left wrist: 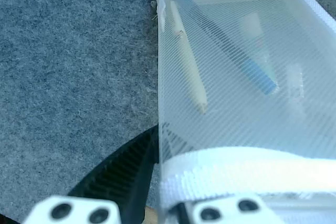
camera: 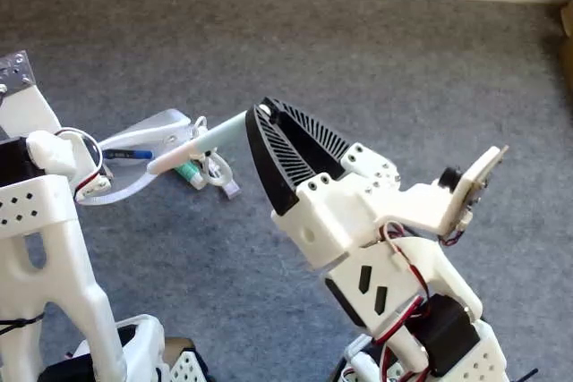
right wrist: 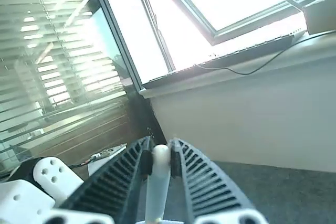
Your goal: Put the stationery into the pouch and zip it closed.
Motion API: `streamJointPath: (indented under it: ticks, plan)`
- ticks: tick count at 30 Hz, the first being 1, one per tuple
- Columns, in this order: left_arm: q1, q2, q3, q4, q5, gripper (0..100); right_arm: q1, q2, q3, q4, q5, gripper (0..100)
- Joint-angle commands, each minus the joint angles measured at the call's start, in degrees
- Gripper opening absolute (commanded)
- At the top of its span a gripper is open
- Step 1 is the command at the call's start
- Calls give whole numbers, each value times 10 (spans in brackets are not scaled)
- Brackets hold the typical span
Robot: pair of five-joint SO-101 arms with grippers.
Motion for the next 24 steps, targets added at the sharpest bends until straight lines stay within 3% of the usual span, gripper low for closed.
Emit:
streamJointPath:
  ticks: [1,7,17,24]
  plan:
    - [-10,7,22,-7,4,7,-7,-5,-1,-32,10,8]
    - [-9,7,22,-8,4,7,-7,-5,30,-47,10,8]
    - [-9,7,22,-8,4,7,-8,-5,146,-289,10,8]
    - [-7,8,22,-8,4,7,-80,13,148,-305,10,8]
